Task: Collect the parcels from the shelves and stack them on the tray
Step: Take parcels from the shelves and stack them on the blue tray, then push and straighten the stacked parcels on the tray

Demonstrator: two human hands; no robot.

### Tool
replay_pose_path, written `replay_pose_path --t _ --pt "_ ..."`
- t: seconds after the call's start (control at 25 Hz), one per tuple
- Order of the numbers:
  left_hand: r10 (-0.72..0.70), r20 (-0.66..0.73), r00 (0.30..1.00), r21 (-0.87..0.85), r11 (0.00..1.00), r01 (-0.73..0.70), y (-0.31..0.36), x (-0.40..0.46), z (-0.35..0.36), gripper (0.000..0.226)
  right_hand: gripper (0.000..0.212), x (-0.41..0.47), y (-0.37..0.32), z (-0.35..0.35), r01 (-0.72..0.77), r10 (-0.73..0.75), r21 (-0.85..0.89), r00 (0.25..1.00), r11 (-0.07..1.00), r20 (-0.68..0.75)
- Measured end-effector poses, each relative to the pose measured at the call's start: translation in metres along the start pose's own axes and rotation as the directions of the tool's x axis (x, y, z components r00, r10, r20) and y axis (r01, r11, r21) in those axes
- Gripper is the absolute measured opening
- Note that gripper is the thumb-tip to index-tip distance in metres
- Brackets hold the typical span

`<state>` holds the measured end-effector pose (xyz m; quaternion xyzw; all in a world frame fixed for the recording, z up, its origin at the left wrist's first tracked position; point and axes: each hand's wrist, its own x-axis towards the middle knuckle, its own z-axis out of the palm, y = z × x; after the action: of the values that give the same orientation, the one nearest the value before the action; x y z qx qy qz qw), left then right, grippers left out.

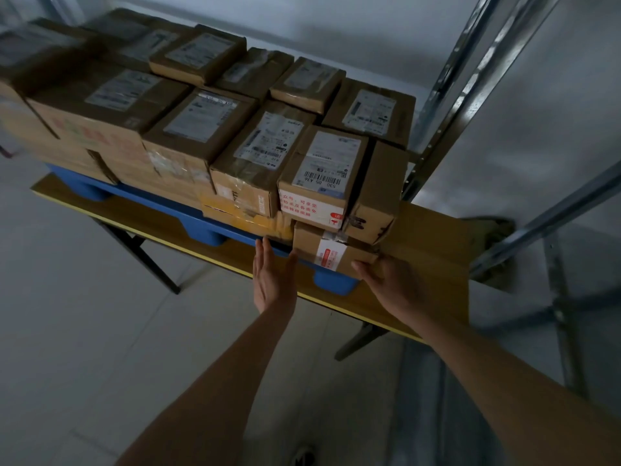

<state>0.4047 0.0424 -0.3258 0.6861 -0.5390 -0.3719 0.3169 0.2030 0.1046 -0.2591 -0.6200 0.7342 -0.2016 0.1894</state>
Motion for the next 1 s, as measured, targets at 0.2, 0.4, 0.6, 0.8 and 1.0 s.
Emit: replay_pose_path --t 0.2,0.4,0.6,0.8,1.0 --pt "0.016 -0.003 1.0 0.005 1.0 -0.015 -0.0011 -0.0008 0.0031 0.077 0.035 0.0002 -0.0007 -0.003 0.043 -0.043 0.001 0.999 0.999 -0.018" --pt "-0.004 -0.019 1.0 0.009 1.0 0.005 0.0007 0.0007 0.006 0.076 0.034 0.0045 0.0058 0.001 0.041 -0.041 -0.003 0.999 0.999 -0.021" --pt "-0.003 -0.031 1.0 0.009 1.0 0.003 0.0012 0.0015 0.0068 0.076 0.034 0.0079 0.0071 0.0021 0.064 -0.064 -0.014 0.997 0.998 -0.032" --pt "-0.02 -0.052 0.998 0.005 1.0 0.02 0.0047 0.0006 0.0083 0.074 0.033 0.0087 0.005 -0.0007 0.041 -0.042 -0.035 0.999 0.999 -0.024" --pt "-0.009 -0.053 0.999 0.009 1.0 0.01 0.006 0.0002 0.0085 0.075 0.035 0.0082 -0.0002 -0.0034 0.015 -0.016 -0.048 1.0 0.999 -0.021"
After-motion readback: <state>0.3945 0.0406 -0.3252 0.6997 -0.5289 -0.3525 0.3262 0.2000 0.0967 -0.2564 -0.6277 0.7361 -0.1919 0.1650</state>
